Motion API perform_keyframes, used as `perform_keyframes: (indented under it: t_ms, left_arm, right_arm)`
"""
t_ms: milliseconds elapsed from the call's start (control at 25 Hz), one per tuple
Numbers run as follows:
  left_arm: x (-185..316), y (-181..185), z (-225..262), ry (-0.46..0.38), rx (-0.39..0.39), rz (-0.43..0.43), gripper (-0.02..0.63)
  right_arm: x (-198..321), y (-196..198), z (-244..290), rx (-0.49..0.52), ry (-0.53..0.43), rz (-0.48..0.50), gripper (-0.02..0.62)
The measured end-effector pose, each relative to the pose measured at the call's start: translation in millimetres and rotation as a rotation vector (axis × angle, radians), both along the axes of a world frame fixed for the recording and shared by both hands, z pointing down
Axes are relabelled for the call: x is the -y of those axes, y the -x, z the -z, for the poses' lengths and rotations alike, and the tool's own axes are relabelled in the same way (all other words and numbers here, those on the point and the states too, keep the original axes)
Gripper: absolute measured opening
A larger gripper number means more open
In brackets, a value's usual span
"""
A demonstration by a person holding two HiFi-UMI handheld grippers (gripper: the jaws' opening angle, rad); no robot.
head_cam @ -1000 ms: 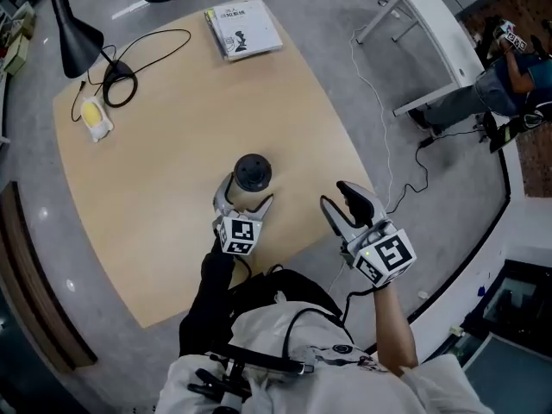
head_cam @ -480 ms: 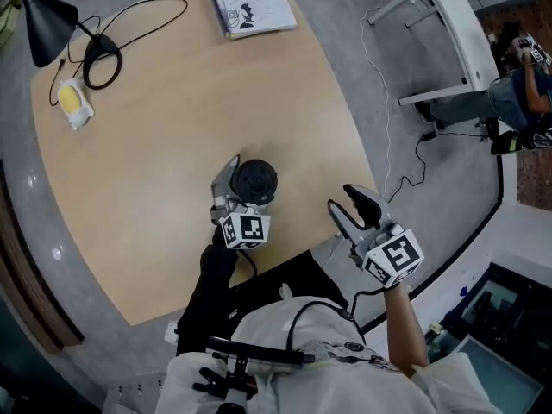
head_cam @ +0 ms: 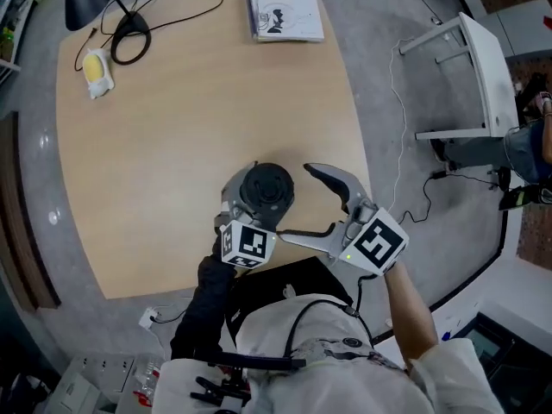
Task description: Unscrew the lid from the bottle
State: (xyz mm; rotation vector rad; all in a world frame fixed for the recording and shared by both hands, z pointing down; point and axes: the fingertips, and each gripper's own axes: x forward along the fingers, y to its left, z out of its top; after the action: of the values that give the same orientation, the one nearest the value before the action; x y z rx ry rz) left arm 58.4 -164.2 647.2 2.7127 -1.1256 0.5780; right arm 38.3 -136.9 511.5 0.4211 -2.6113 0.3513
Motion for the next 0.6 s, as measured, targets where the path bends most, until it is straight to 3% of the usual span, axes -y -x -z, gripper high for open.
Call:
perform_keyframes:
  t_ms: [160,360,480,600]
  left_arm:
    - [0,-7,74,-0.06,-0.014,0.031,0.44]
    - [-17,-18,153,-0.095,0.003,-0.012,0.44]
    - [-31,-23,184,-0.12,0.003,-0.125,0.44]
    - [-64,-41,216,-0.1,-0.039,-0.366,0.44]
  right_arm:
    - [-1,33,48,0.05,-0.149,0.225,0.501]
    - [-26,32,118,0.126,-0.208,0.452,0.462]
    - [-45,29,150,0.192,-0.227,0.66,0.463]
    - [-72,14,183,0.293,-0.157,1.013,0.463]
